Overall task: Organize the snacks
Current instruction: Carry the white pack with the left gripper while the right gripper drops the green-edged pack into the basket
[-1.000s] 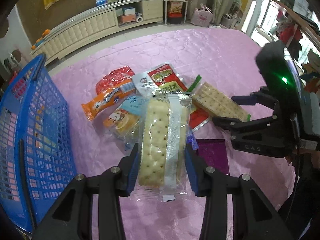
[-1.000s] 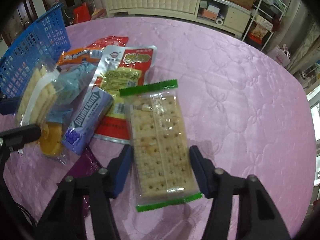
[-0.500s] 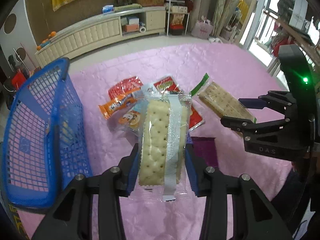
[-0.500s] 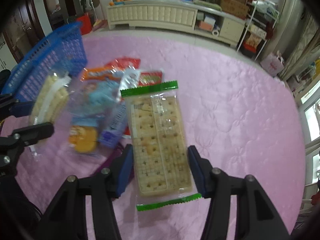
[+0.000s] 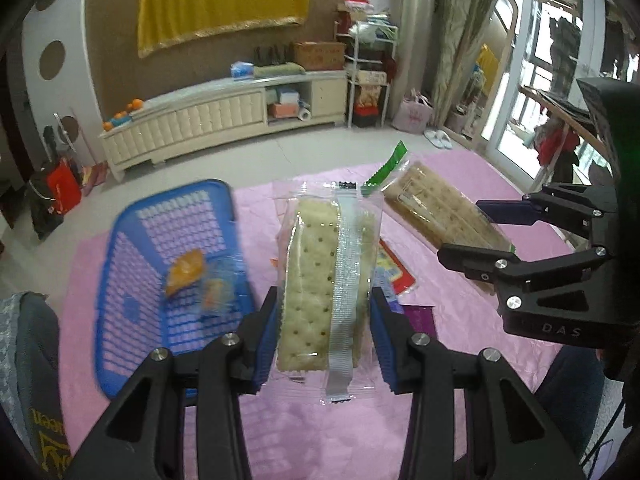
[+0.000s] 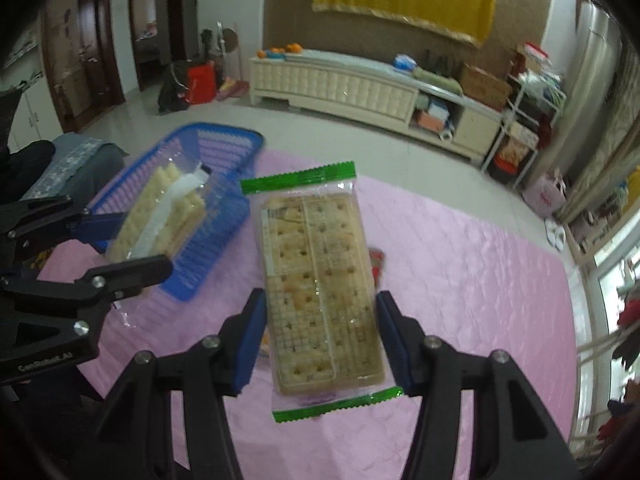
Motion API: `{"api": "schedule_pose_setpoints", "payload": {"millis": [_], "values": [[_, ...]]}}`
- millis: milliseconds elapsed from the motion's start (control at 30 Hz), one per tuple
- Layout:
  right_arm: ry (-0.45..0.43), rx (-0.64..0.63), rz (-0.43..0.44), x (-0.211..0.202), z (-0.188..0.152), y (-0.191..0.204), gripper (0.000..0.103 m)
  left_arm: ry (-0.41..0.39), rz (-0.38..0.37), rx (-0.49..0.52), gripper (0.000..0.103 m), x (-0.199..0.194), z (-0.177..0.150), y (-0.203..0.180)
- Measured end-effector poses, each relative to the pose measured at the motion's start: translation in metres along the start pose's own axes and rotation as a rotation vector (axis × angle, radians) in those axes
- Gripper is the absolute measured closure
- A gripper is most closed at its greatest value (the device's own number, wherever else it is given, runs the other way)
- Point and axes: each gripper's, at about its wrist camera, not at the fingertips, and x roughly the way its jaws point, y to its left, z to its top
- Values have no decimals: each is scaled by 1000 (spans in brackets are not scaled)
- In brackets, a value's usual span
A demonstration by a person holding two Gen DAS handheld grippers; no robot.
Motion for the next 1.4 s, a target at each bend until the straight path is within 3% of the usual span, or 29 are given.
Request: {"api": "schedule_pose_setpoints", "payload": {"millis": [300,600,933,1267,1400], "values": [[-53,-111,74,6,44,57,44,-27,83,-49,63,-31,-12,60],[-27,-258,148,41,66,109,44,-15,129,-136,63,-37,-29,118],[30,-327,191,96,75,141,44,16,148,-198,63,-25,-50,152],[99,-402,223,121,66,170,44,27,152,-259,63,-23,-60,173],[125,-403,244,122,64,178,37,30,157,-254,63,-26,-61,168]]}}
